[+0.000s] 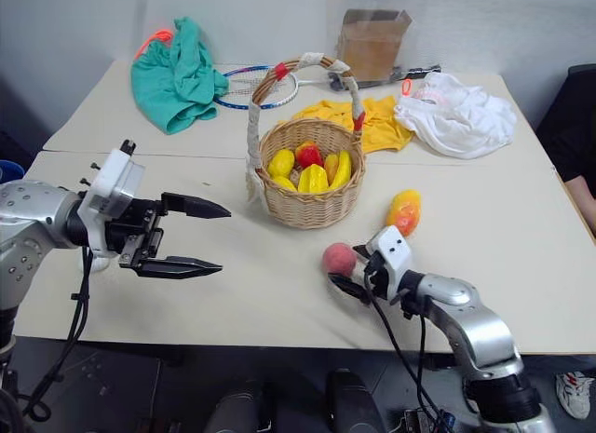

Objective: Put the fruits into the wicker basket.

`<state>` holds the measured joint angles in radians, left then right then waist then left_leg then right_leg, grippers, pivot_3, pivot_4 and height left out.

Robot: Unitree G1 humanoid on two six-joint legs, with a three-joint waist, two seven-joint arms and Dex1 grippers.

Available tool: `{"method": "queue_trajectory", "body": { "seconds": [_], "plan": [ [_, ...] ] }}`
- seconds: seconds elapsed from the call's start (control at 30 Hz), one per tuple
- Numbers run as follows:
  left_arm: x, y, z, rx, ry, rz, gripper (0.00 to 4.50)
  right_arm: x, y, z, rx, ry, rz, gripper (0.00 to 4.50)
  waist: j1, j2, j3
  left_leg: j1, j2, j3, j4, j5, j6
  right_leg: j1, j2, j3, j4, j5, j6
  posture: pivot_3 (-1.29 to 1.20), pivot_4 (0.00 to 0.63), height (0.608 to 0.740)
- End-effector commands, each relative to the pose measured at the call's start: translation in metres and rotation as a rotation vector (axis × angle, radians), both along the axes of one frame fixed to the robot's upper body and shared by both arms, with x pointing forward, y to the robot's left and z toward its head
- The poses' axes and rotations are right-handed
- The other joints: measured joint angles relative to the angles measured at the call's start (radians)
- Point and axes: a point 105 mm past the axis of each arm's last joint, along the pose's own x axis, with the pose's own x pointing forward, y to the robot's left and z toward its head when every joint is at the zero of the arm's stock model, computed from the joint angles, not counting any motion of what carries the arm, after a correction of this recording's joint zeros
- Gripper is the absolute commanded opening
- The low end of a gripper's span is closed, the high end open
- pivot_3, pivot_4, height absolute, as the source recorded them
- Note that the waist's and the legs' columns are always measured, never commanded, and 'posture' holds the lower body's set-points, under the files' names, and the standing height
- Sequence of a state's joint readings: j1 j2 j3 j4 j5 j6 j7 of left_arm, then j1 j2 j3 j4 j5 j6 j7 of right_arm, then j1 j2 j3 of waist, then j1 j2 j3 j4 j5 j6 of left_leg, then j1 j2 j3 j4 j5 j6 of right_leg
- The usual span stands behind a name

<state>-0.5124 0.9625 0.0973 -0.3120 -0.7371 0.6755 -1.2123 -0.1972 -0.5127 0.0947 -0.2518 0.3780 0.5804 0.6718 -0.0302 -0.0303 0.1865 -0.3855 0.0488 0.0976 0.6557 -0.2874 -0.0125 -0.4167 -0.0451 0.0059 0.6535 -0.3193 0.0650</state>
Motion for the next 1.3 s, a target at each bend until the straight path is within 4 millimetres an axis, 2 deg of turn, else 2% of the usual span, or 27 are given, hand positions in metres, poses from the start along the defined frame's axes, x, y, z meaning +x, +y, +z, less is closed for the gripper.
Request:
{"method": "queue_trajectory", "body": {
  "seconds": [0.03,0.13,0.2,0.27,0.33,0.4,0.47,0.57,0.7,0.77,0.83,0.9,0.93,1.03,1.13,1.23,1.3],
  "plan": [
    [-0.003,-0.003,0.007,0.014,-0.051,-0.013,4.5,0.008,0.005,0.005,-0.004,-0.045,0.003,4.32,-0.001,0.0,0.0,0.0,0.0,0.0,0.0,0.0,0.0,0.0,0.0,0.0,0.0,0.0,0.0,0.0,0.15,0.74],
    [-0.001,-0.002,0.01,0.007,-0.061,-0.002,4.5,0.008,0.003,0.012,0.033,-0.067,0.004,3.57,0.002,0.0,0.0,0.0,0.0,0.0,0.0,0.0,0.0,0.0,0.0,0.0,0.0,0.0,0.0,0.0,0.15,0.74],
    [-0.001,-0.001,0.013,-0.003,-0.063,0.009,4.5,-0.002,0.005,0.029,0.089,-0.098,0.051,2.88,0.002,0.0,0.0,0.0,0.0,0.0,0.0,0.0,0.0,0.0,0.0,0.0,0.0,0.0,0.0,0.0,0.15,0.74],
    [0.0,0.002,0.014,-0.01,-0.067,0.026,4.5,-0.012,0.009,0.049,0.141,-0.136,0.114,2.59,0.003,0.0,0.0,0.0,0.0,-0.001,0.0,0.0,0.0,0.0,0.0,0.0,0.0,0.0,0.0,0.0,0.15,0.74],
    [0.002,0.004,0.017,-0.028,-0.077,0.05,4.5,-0.018,0.013,0.079,0.21,-0.194,0.163,2.58,0.003,0.0,0.0,0.0,0.0,-0.001,0.0,0.0,0.0,0.0,0.0,0.0,0.0,0.0,0.0,0.0,0.15,0.74],
    [0.004,0.005,0.02,-0.048,-0.085,0.067,4.5,-0.014,0.017,0.107,0.255,-0.25,0.173,2.57,-0.006,0.0,0.0,0.0,0.001,0.0,0.001,0.0,0.001,0.0,0.0,0.0,0.001,0.0,0.0,0.0,0.15,0.74],
    [0.006,0.005,0.023,-0.061,-0.094,0.075,4.5,0.001,0.024,0.127,0.219,-0.286,0.17,2.57,-0.012,0.0,0.0,0.001,0.001,0.0,0.001,-0.001,0.002,0.0,0.0,0.0,0.003,0.0,0.0,0.0,0.15,0.74],
    [0.008,0.003,0.022,-0.066,-0.106,0.078,4.5,0.036,0.043,0.142,0.078,-0.338,0.146,2.57,-0.016,0.0,0.0,0.002,0.001,-0.001,0.001,-0.001,0.002,-0.001,0.0,0.0,0.005,-0.001,-0.001,0.0,0.15,0.74],
    [0.008,-0.002,0.022,-0.075,-0.116,0.07,4.5,0.076,0.061,0.15,0.035,-0.352,0.078,2.57,-0.017,0.0,0.0,-0.001,0.001,-0.001,0.001,0.001,-0.001,-0.003,0.0,-0.001,0.005,-0.001,-0.003,0.0,0.15,0.74],
    [0.008,-0.004,0.023,-0.082,-0.124,0.067,4.5,0.093,0.069,0.144,0.003,-0.334,0.053,2.57,-0.019,0.0,0.0,-0.005,0.001,0.0,0.002,0.001,-0.002,-0.008,-0.001,0.0,0.006,-0.001,-0.002,0.0,0.15,0.74],
    [0.008,-0.005,0.023,-0.087,-0.131,0.071,4.5,0.101,0.071,0.135,-0.011,-0.298,0.046,2.57,-0.019,0.0,0.0,-0.01,0.0,0.002,0.004,0.001,-0.002,-0.012,-0.001,0.0,0.009,-0.001,-0.002,0.0,0.15,0.74],
    [0.008,-0.005,0.022,-0.087,-0.138,0.078,4.5,0.102,0.068,0.132,-0.015,-0.28,0.039,3.28,-0.017,0.0,0.0,-0.013,0.001,0.0,0.004,0.001,-0.002,-0.013,-0.001,-0.001,0.009,-0.001,-0.001,0.0,0.15,0.74],
    [0.009,-0.005,0.023,-0.089,-0.14,0.08,4.5,0.1,0.067,0.134,0.009,-0.268,0.04,3.48,-0.018,0.0,0.0,-0.014,0.001,0.0,0.005,0.001,-0.002,-0.014,-0.002,-0.001,0.009,0.0,-0.001,0.0,0.15,0.74],
    [0.009,-0.005,0.024,-0.1,-0.14,0.085,4.5,0.083,0.062,0.154,0.133,-0.251,0.067,4.47,-0.016,0.0,0.0,-0.016,0.001,0.0,0.007,0.0,0.0,-0.014,-0.003,-0.001,0.009,0.001,0.001,0.0,0.15,0.74],
    [0.01,-0.005,0.023,-0.103,-0.136,0.085,4.5,0.058,0.049,0.175,0.217,-0.253,0.122,4.47,-0.011,0.0,0.0,-0.017,0.001,-0.001,0.008,0.0,0.0,-0.014,-0.003,-0.002,0.009,0.001,0.001,0.0,0.15,0.74],
    [0.01,-0.008,0.021,-0.109,-0.122,0.067,4.5,0.028,0.012,0.19,0.233,-0.255,0.127,4.47,0.005,0.0,0.0,-0.017,0.001,-0.002,0.008,0.0,0.0,-0.014,-0.003,-0.003,0.009,0.001,0.001,0.0,0.15,0.74],
    [0.012,-0.009,0.022,-0.114,-0.119,0.054,4.5,0.006,-0.029,0.184,0.152,-0.239,0.083,4.47,0.018,0.0,0.0,-0.018,0.0,-0.004,0.008,0.0,0.001,-0.013,-0.003,-0.005,0.007,0.001,0.001,0.0,0.15,0.74]
  ]
}}
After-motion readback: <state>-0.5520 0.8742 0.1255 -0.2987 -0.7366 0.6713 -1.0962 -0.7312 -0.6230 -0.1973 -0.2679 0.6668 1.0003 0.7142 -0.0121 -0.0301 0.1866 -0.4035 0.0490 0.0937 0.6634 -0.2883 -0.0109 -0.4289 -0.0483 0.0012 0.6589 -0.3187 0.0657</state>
